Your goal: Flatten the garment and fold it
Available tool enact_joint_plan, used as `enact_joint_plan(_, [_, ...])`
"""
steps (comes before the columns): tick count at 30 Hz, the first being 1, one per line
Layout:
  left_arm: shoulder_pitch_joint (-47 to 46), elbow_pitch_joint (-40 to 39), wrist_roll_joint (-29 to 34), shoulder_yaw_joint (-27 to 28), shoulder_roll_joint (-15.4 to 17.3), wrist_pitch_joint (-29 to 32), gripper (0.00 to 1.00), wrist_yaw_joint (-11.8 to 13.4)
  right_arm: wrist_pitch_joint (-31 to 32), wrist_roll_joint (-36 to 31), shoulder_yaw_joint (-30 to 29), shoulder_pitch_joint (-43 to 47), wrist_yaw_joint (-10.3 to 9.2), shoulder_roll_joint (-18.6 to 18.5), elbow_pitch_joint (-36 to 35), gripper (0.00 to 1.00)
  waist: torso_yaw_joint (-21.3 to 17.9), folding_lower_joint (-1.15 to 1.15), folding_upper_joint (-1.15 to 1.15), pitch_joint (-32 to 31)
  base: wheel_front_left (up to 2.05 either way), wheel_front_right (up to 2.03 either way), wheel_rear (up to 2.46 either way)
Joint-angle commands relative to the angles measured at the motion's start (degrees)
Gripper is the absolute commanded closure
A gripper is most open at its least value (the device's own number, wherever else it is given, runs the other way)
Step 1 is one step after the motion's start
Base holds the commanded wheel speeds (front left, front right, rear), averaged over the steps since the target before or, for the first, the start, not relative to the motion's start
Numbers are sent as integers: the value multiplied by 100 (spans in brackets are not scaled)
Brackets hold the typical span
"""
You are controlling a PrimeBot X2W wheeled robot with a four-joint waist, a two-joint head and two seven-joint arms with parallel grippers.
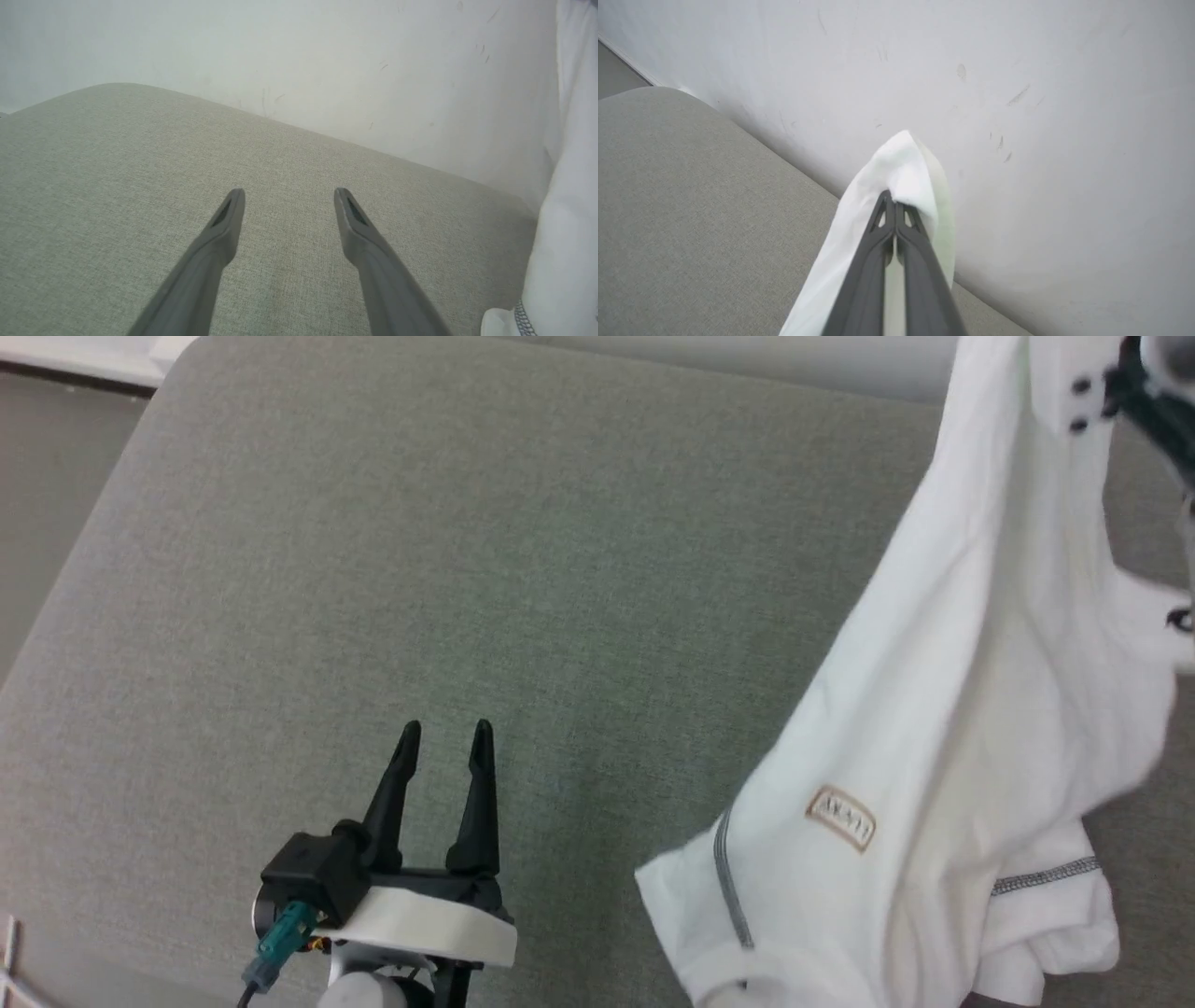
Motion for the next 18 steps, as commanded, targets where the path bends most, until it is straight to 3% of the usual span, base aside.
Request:
enact_joint_plan(1, [-153, 0, -65, -41, -7, -28, 0, 19, -124, -81, 69, -216, -4, 23, 140, 100, 272, 0, 0, 333, 0, 0, 0])
enact_joint_plan(6, [-390, 37, -240, -280, -7, -28, 0, 42, -835, -363, 535, -888, -4, 20, 901, 100, 575, 0, 0, 684, 0, 0, 0])
enact_joint_plan(15, [-692, 101, -503, -628, -7, -28, 0, 129, -1390, -624, 818, -789, -4, 188, 2382, 100, 989, 0, 0, 966, 0, 0, 0])
enact_joint_plan(16, [-701, 105, -505, -629, -7, -28, 0, 138, -1399, -647, 783, -777, -4, 218, 2513, 86, 997, 0, 0, 971, 0, 0, 0])
enact_joint_plan(17, [-710, 112, -502, -625, -7, -28, 0, 144, -1438, -646, 759, -774, -4, 263, 2614, 53, 1002, 0, 0, 971, 0, 0, 0])
enact_joint_plan(18, [-718, 120, -497, -612, -7, -28, 0, 151, -1508, -646, 740, -779, -4, 302, 2689, 0, 996, 0, 0, 961, 0, 0, 0])
